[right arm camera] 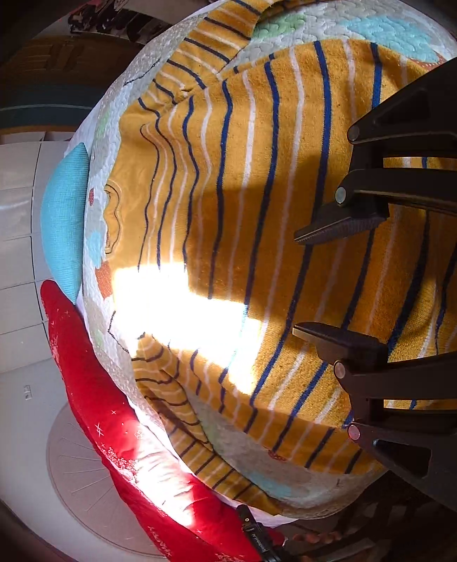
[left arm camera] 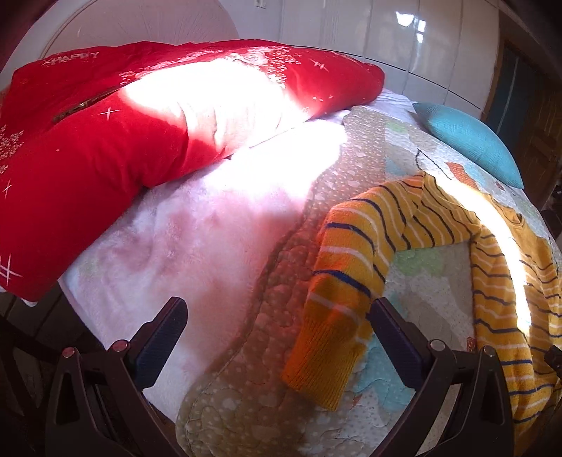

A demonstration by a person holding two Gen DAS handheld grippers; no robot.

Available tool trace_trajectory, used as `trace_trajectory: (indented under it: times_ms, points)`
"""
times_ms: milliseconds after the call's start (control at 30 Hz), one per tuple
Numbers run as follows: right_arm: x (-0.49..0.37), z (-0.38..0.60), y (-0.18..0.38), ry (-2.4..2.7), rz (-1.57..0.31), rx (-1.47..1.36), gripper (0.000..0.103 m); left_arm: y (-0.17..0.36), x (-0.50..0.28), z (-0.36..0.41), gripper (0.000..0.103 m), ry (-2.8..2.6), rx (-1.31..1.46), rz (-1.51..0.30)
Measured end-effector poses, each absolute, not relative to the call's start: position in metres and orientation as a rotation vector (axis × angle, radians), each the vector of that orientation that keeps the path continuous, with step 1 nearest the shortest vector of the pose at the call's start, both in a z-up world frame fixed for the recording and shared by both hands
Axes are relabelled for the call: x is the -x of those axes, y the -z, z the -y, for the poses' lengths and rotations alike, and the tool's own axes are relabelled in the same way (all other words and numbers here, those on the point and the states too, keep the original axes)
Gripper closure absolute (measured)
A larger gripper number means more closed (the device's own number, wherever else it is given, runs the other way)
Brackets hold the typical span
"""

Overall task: Fold small clothes
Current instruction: 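Grasp the sweater sleeve cuff with the left gripper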

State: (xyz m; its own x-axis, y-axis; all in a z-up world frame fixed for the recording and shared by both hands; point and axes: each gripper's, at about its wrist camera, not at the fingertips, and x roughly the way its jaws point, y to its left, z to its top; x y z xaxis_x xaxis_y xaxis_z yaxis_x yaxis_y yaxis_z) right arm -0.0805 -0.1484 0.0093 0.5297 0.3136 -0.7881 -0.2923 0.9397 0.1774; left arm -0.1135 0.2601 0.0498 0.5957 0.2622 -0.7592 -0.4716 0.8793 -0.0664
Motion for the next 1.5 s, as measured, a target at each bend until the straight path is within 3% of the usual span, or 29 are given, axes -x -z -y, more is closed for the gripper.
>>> trace_trajectory:
  times_ms: [100,133,167,200,333,500,567,633,767,1100,1133,1200,1233,1367,1500]
  points:
    - [0.077,0.149,0.001,-0.347,-0.970,-0.018,0.053,-0.041,0.102,-0.248,0.002,-0.310,0.247,-0.869]
    - [0.076,0.150,0.004,-0.343,-0.974,-0.017,0.053,-0.038,0.098,-0.246,0.025,-0.272,0.258,-0.890]
    - [0.076,0.151,0.005,-0.341,-0.973,-0.016,0.053,-0.033,0.091,-0.248,0.071,-0.240,0.279,-0.927]
    - [0.075,0.151,0.006,-0.338,-0.968,-0.013,0.053,-0.029,0.083,-0.255,0.088,-0.235,0.307,-0.967]
    - [0.075,0.149,0.007,-0.326,-0.954,0.009,0.053,-0.039,0.067,-0.320,0.089,-0.386,0.462,-0.887]
    - [0.077,0.146,0.010,-0.316,-0.940,0.042,0.053,-0.069,0.081,-0.393,0.070,-0.565,0.600,-0.747]
    - [0.078,0.146,0.011,-0.318,-0.935,0.041,0.052,-0.081,0.094,-0.391,0.036,-0.566,0.580,-0.699]
    - [0.077,0.147,0.014,-0.320,-0.929,0.036,0.050,-0.084,0.108,-0.386,0.025,-0.551,0.567,-0.672]
    - [0.076,0.144,0.015,-0.318,-0.920,0.043,0.047,-0.066,0.115,-0.372,0.024,-0.492,0.524,-0.726]
    - [0.078,0.141,0.016,-0.313,-0.908,0.075,0.045,-0.020,0.068,-0.323,0.024,-0.356,0.027,-0.944]
    - [0.078,0.140,0.017,-0.309,-0.906,0.081,0.045,-0.018,0.064,-0.328,0.026,-0.346,0.030,-0.950]
    - [0.078,0.138,0.017,-0.305,-0.903,0.093,0.045,-0.018,0.056,-0.344,0.056,-0.325,0.088,-0.971]
    - [0.078,0.137,0.017,-0.303,-0.902,0.098,0.045,-0.019,0.054,-0.354,0.089,-0.310,0.138,-0.987]
    - [0.076,0.138,0.018,-0.308,-0.900,0.095,0.044,-0.049,0.064,-0.373,0.096,-0.251,0.310,-0.917]
    - [0.075,0.139,0.018,-0.318,-0.891,0.075,0.044,-0.094,0.071,-0.353,0.096,-0.158,0.395,-0.838]
